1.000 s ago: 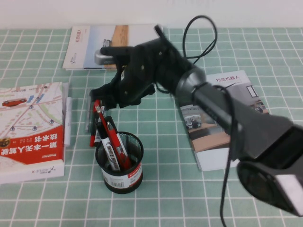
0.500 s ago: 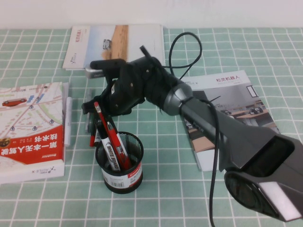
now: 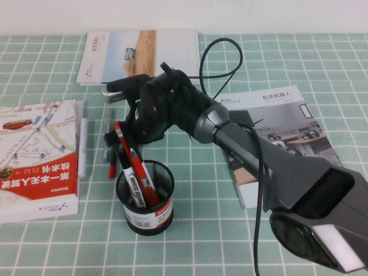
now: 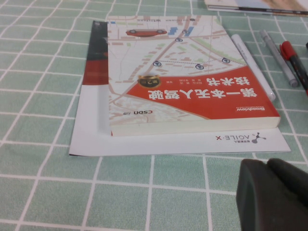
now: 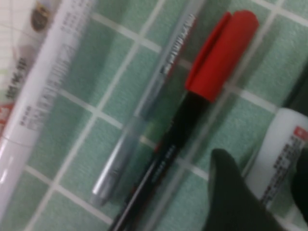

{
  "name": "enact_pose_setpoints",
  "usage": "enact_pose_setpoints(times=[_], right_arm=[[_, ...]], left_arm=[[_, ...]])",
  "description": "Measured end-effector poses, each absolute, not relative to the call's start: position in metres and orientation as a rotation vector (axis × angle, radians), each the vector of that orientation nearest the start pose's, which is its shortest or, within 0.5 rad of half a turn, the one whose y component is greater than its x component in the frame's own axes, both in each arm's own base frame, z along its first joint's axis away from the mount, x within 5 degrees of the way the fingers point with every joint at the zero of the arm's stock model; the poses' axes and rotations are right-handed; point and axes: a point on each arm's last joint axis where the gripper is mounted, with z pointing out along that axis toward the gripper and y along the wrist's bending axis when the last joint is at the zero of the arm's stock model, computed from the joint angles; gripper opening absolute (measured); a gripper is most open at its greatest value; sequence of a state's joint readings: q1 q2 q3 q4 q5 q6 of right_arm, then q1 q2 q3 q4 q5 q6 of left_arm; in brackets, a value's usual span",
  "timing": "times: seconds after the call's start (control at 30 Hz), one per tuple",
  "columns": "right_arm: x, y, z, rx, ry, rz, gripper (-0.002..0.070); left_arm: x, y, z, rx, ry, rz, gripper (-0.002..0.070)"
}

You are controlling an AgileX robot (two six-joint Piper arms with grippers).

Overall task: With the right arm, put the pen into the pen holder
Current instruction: Pick up the pen on the table

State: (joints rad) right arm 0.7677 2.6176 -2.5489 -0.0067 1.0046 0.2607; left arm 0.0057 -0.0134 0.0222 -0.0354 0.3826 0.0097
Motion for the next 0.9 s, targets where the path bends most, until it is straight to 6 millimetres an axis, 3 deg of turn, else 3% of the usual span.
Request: enact_pose_setpoints(times=[0.27,0.63,0.9], right_arm=[[0.404,0.387,0.182,-0.674,2.569,0.322,0.0114],[0.398,0.379,0.188,-0.719,2.633,0.257,0.0111],[0.403,0.357,0.221,-0.739,2.601,0.162,0.0110]], left_arm=[[0.052,-0.001,0.172,-0.018,1.875,-0.024,-0.0004],[0.052,-0.001,0.172,-0.018,1.875,-0.024,-0.0004],[0.052,-0.001,0.172,-0.018,1.875,-0.024,-0.0004]])
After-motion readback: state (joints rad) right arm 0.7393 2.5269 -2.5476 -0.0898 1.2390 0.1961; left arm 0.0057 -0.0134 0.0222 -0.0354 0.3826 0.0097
